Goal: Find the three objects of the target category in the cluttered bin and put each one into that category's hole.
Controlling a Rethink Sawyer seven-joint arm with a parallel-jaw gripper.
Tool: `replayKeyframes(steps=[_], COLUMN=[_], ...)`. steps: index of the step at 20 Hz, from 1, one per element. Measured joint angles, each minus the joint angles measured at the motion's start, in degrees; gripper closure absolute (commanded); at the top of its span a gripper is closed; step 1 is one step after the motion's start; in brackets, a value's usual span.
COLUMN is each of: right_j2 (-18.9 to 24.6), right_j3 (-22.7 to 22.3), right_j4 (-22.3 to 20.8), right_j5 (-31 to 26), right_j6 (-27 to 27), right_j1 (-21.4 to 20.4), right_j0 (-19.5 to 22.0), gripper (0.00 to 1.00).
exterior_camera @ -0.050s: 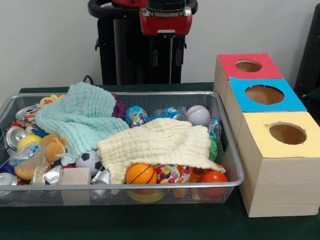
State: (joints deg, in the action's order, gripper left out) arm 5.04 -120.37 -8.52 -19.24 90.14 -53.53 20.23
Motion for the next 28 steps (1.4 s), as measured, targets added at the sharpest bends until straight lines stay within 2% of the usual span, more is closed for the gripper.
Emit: replayKeyframes(steps=[7, 15, 28], right_j2=[1.5, 2.1, 4.7], right_j3=[2.0, 2.1, 2.0], right_j4=[0.0, -0.6, -3.8], right_j5=[0.0, 0.0, 0.0], right_j6=[0.0, 0.0, 0.0], right_j1=[0.9, 1.5, -0.4], right_j0=[1.4, 4.3, 12.3], gripper=[0.00, 0.00, 0.00])
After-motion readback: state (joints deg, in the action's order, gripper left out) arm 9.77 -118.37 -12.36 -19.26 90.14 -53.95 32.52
